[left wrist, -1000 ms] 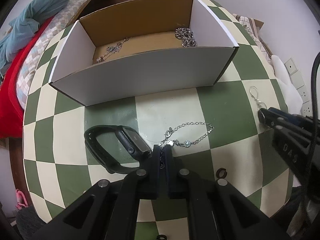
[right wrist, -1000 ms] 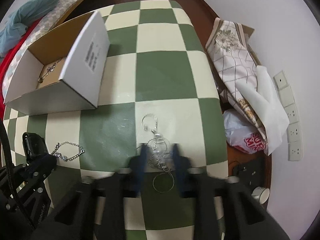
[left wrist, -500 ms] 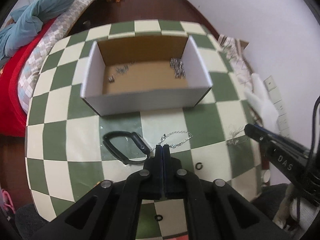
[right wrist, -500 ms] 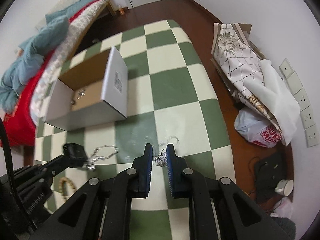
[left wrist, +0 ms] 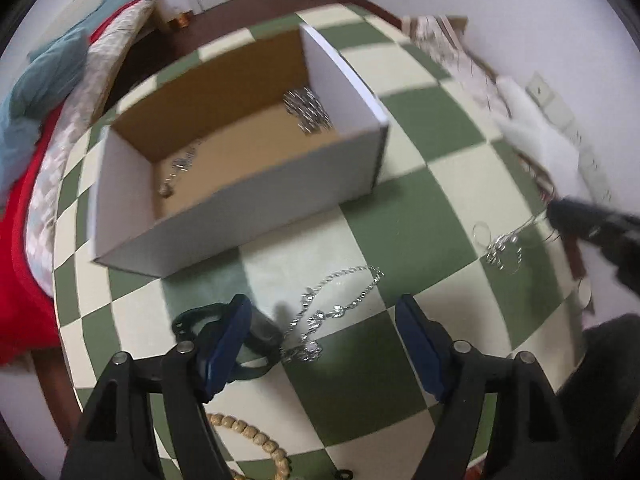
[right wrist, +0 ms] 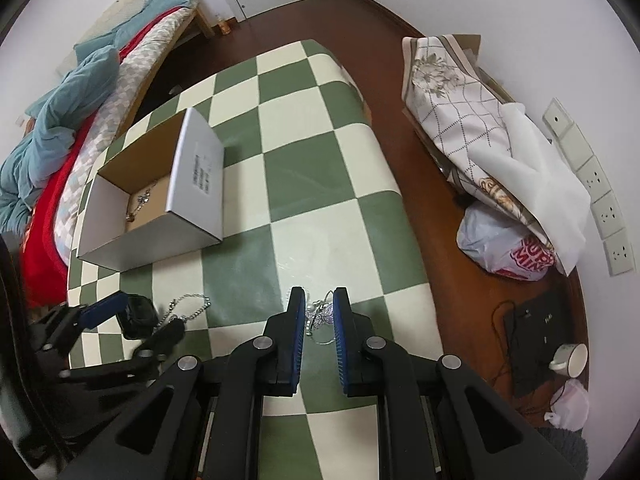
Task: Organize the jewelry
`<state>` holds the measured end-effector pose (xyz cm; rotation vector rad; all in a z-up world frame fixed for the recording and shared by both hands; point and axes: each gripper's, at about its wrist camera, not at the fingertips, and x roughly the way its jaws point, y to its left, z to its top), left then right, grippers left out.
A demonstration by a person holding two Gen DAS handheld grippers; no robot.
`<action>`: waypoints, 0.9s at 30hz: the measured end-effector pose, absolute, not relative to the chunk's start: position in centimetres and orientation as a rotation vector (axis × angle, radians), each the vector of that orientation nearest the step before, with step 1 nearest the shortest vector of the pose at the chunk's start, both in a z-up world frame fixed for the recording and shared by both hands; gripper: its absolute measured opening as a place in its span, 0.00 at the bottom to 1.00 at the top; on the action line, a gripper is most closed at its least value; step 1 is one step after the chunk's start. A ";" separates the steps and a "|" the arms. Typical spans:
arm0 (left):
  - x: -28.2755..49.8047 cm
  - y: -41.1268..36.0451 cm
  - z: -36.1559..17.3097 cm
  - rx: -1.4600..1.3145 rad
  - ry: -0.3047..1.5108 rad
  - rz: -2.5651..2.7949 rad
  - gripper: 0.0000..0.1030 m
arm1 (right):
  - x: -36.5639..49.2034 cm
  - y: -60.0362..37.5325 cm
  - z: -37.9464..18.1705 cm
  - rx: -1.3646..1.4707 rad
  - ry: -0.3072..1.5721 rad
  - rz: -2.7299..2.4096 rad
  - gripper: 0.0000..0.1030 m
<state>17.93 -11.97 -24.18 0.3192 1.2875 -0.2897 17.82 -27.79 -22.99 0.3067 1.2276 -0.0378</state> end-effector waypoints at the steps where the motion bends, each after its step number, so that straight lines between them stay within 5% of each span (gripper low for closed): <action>1: 18.0 -12.3 -24.6 0.338 1.295 -0.285 0.70 | 17.8 -28.0 -23.1 0.311 1.228 -0.041 0.14; 9: 18.2 -13.1 -26.1 0.338 1.321 -0.312 0.67 | 17.9 -28.8 -23.4 0.339 1.228 -0.054 0.14; 12: 17.8 -12.8 -25.9 0.296 1.306 -0.356 0.36 | 18.1 -28.7 -23.4 0.346 1.229 -0.055 0.14; 14: 17.6 -12.8 -25.8 0.311 1.299 -0.354 0.03 | 18.1 -28.7 -23.5 0.351 1.229 -0.056 0.14; 27: 17.2 -8.5 -20.6 0.091 1.263 -0.339 0.00 | 17.9 -28.2 -21.1 0.394 1.175 -0.018 0.14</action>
